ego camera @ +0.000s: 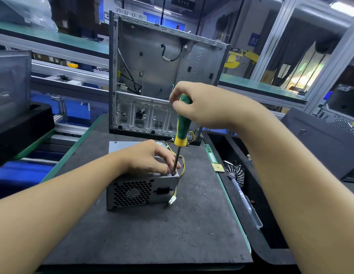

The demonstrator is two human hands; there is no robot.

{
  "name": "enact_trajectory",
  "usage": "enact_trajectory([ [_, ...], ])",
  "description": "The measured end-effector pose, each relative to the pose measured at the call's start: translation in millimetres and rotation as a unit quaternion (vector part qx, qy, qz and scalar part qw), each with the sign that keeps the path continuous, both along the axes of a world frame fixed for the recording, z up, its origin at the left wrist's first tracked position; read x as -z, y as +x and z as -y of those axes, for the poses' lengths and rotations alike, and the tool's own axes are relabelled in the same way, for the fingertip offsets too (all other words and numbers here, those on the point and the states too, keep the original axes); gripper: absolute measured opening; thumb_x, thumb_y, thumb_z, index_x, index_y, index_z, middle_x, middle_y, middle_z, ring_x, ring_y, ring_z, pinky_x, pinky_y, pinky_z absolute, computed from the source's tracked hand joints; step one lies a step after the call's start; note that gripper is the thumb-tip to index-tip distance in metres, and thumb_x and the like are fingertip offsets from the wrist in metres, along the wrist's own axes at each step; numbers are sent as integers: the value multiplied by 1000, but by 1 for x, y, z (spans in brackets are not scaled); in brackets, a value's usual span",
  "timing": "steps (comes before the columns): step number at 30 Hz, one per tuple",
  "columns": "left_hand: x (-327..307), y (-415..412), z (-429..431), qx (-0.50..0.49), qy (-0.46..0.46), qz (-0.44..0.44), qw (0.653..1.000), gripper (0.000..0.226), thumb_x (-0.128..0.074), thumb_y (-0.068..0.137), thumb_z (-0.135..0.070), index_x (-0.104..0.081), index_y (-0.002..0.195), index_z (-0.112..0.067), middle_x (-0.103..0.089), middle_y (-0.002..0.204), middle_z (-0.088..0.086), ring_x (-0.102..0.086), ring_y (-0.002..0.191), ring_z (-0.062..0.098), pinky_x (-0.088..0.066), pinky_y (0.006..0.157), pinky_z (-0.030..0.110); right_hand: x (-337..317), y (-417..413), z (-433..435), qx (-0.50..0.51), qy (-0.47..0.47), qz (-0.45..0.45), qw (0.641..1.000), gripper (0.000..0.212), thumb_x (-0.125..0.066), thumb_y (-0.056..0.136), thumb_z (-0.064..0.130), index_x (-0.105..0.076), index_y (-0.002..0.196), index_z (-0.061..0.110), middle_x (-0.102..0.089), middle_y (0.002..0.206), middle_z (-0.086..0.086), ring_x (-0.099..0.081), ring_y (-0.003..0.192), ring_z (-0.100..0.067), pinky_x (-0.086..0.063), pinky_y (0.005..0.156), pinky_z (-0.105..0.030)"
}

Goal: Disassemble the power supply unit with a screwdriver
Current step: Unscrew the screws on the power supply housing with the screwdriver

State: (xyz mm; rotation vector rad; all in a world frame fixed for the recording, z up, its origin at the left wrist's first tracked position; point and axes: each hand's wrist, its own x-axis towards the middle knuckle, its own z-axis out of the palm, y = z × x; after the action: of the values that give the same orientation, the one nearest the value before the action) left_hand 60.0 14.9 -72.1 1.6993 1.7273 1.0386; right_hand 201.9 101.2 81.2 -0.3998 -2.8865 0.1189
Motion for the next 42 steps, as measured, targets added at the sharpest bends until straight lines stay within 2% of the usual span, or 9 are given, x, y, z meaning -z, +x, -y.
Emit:
enact_trajectory([
  [6,1,-1,-1,3,8,-8,1000,34,-67,79,9,-74,69,-23,-77,103,-9,-67,107,3,-45,92,12,-1,2,1,45,-16,9,999,25,-46,94,43,-53,109,24,-55,85,9,-53,74,-7,-37,61,-30],
  [10,2,-2,-2,3,8,-13,1000,32,-66,79,8,-74,70,-22,-76,104,-10,-67,106,1,-45,93,12,5,-6,1,79,74,-20,994,50,-32,99,63,-54,92,18,-55,88,-3,-47,85,-24,-32,64,-35],
  [15,3,-3,-2,4,10,-23,1000,23,-67,81,6,-77,80,-15,-76,107,-8,-66,108,-1,-44,94,10,1,2,2,11,-28,-10,999,14,-48,97,37,-54,103,27,-58,76,12,-56,64,-8,-39,57,-29],
  [20,0,-2,-1,16,14,-29,999,35,-68,80,8,-80,86,-25,-75,107,-12,-65,109,-1,-42,94,8,-1,3,6,41,-50,-10,998,30,-49,91,41,-60,100,15,-68,83,-6,-57,60,-17,-51,63,-37],
  [25,0,-2,-2,11,2,-25,1000,37,-67,79,10,-80,82,-24,-76,105,-15,-64,110,-2,-42,94,8,1,-1,4,103,47,-3,994,48,-31,99,64,-41,74,24,-48,75,5,-44,66,-9,-28,54,-30],
  [29,1,-3,-3,8,2,-39,999,28,-68,80,11,-80,82,-15,-75,104,-16,-62,109,-5,-40,91,3,-2,0,8,40,43,19,998,29,-43,101,50,-52,98,23,-51,88,6,-50,81,-19,-33,65,-33],
  [33,3,-5,-4,6,3,-37,999,22,-67,79,13,-77,81,-6,-76,105,-9,-63,108,-5,-40,90,3,-4,4,14,16,7,29,999,27,-49,97,36,-50,116,17,-62,99,1,-54,75,-14,-42,65,-31],
  [39,4,-6,-4,8,-4,-37,999,17,-67,81,12,-75,83,-3,-76,109,-3,-64,110,-2,-42,92,6,1,1,14,96,46,-5,994,45,-35,98,60,-42,79,20,-51,79,-1,-51,70,-18,-34,57,-33],
  [42,3,-5,-3,12,-9,-34,999,29,-70,81,7,-79,90,-19,-75,108,-11,-64,112,-1,-41,95,8,1,-2,10,79,61,-14,995,47,-37,99,62,-50,86,18,-50,76,2,-55,79,-25,-39,66,-34],
])
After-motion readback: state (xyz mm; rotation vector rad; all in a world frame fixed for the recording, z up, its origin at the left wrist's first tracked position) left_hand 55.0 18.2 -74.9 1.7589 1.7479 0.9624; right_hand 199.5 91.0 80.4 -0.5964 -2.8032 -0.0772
